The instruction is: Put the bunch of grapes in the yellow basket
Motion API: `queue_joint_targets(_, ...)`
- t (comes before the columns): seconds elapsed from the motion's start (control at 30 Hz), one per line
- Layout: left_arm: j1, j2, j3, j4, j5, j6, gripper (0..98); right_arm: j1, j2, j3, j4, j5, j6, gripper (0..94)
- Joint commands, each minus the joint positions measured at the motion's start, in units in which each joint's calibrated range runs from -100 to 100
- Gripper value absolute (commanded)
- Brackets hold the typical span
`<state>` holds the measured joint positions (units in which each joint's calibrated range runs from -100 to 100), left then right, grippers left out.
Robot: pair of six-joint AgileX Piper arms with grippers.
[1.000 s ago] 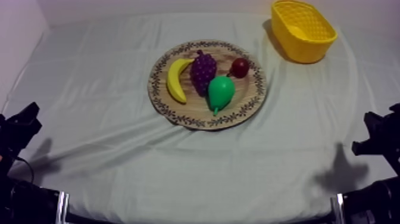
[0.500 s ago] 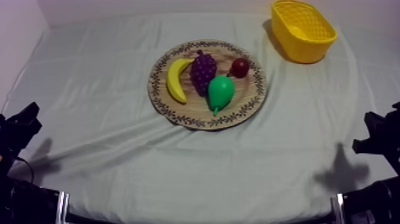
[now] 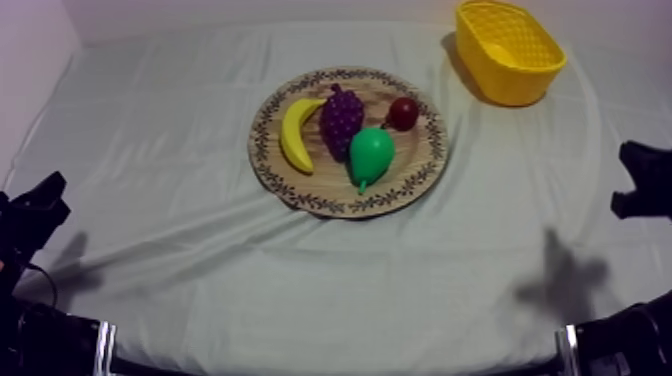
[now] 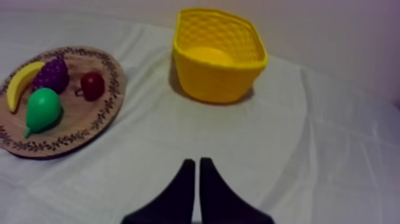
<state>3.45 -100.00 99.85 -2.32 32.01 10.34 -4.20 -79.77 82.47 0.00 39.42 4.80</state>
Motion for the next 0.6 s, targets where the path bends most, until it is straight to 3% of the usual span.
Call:
queue_joint_targets(0.0, -0.01, 0.0, 0.03, 0.0, 0.0, -0.01, 0.1, -0.27, 4.21, -5.9, -0.93, 0.45, 1.08, 0.6)
queue_joint_targets(0.33, -0.01, 0.0, 0.03, 0.0, 0.0, -0.01, 0.1, -2.06, 17.42, -23.51, -4.01, 1.63, 4.54, 0.6)
queue_joint_targets(0.57, -0.01, 0.0, 0.03, 0.0, 0.0, -0.01, 0.1, -6.02, 24.14, -32.35, -2.42, 1.99, 3.21, 0.6)
